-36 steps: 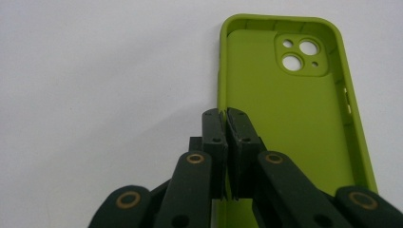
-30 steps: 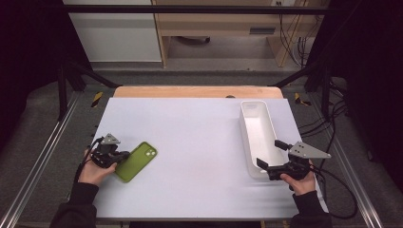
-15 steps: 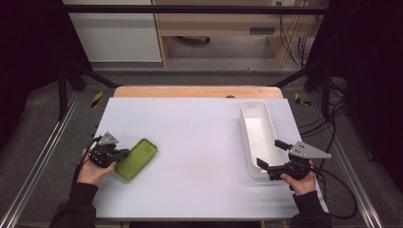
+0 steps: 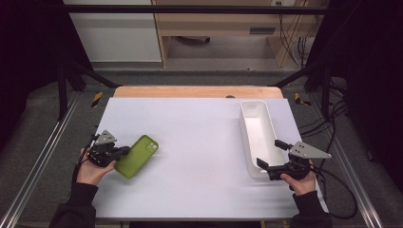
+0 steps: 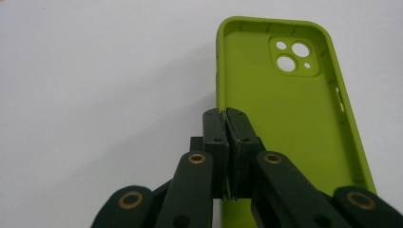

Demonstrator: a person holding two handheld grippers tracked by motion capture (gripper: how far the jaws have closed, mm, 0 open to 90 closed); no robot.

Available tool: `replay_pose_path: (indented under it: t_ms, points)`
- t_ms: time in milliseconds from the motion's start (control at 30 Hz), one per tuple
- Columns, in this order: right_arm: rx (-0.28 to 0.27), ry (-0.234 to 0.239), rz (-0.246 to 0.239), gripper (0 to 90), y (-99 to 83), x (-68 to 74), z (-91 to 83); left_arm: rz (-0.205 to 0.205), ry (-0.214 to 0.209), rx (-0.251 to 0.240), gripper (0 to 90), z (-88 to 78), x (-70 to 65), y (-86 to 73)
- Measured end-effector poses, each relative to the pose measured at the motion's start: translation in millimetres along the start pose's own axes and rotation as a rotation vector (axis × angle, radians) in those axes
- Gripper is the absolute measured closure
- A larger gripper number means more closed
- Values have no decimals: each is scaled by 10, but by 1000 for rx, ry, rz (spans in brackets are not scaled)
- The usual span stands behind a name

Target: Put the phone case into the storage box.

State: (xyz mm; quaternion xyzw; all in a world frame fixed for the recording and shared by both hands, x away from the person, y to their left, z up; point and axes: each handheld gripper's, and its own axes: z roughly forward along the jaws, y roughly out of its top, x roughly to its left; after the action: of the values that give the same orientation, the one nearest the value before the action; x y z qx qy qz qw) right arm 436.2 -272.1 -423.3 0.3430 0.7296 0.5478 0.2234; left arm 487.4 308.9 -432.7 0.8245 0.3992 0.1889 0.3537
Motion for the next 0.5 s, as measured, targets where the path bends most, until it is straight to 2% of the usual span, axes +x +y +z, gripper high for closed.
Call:
replay_pose_path:
  t_ms: [500]
  points:
    - [0, 2, -4, 6, 12, 11, 0, 31, -5, -58, 878, -109, -208, 157]
